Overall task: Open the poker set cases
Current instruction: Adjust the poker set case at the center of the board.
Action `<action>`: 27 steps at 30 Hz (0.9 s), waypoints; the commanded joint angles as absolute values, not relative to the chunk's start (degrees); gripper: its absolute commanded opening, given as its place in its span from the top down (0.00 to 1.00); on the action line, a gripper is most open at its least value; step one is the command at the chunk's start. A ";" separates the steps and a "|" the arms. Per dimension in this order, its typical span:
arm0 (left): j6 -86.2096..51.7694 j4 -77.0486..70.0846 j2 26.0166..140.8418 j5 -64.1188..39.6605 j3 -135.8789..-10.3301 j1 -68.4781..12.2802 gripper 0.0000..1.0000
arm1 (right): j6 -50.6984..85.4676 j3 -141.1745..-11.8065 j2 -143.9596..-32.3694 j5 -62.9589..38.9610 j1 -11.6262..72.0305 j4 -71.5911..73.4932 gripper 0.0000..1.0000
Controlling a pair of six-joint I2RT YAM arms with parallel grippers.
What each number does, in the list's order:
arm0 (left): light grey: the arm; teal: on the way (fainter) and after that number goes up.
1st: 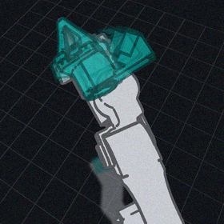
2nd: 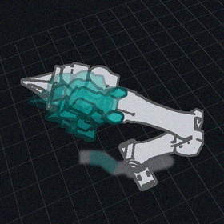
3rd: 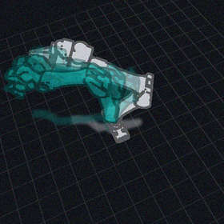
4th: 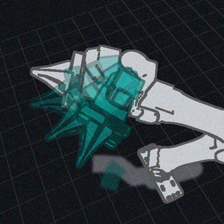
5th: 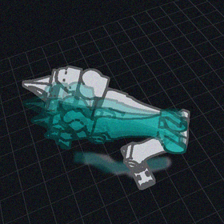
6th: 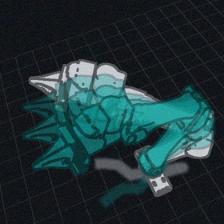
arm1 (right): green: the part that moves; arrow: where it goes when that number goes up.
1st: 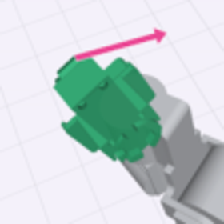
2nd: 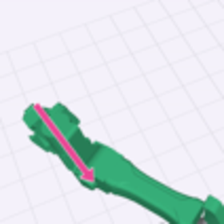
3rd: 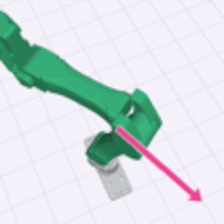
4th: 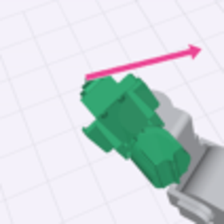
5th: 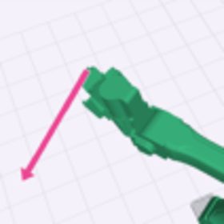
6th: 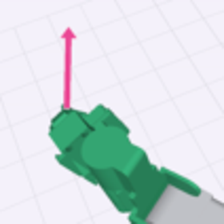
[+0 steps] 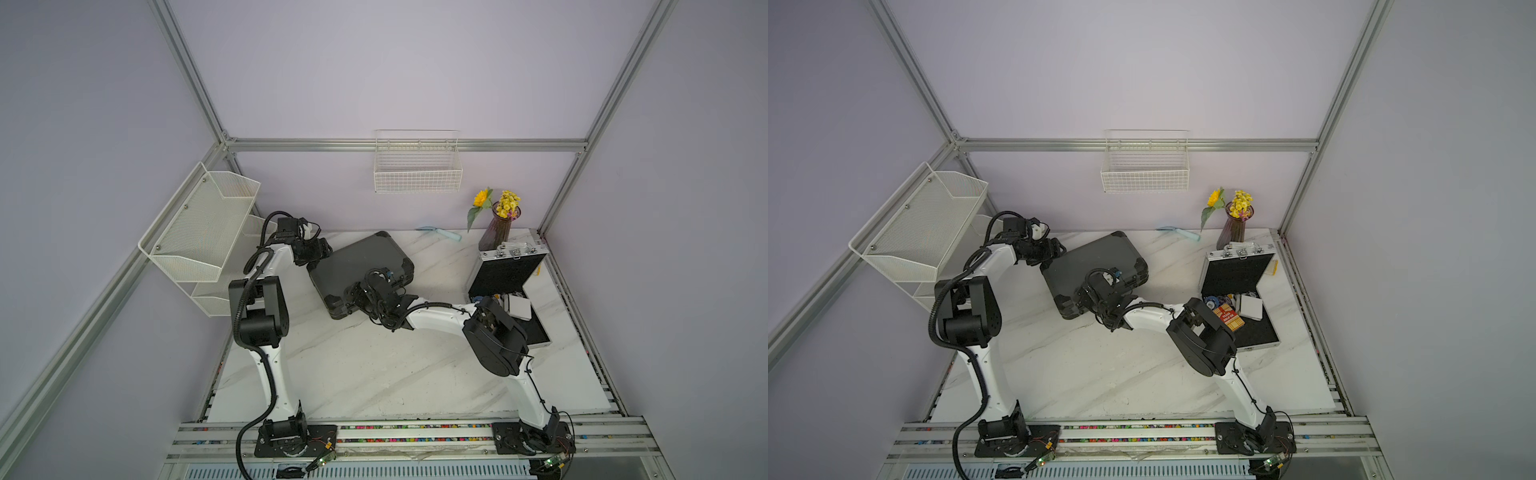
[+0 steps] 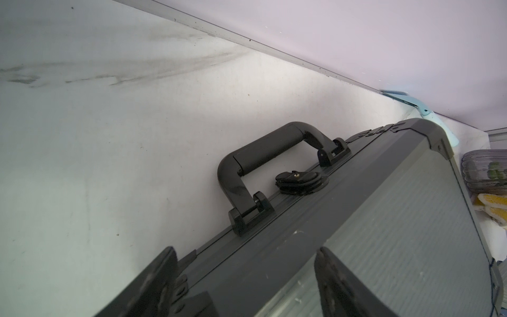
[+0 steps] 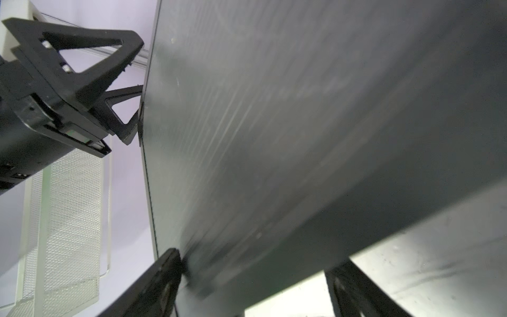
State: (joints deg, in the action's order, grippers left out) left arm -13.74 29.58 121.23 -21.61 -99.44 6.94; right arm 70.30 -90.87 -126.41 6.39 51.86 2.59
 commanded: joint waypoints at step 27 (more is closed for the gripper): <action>-9.15 40.50 127.26 -27.72 -97.16 2.47 0.21 | 71.46 -84.11 -121.81 2.82 45.57 4.77 0.18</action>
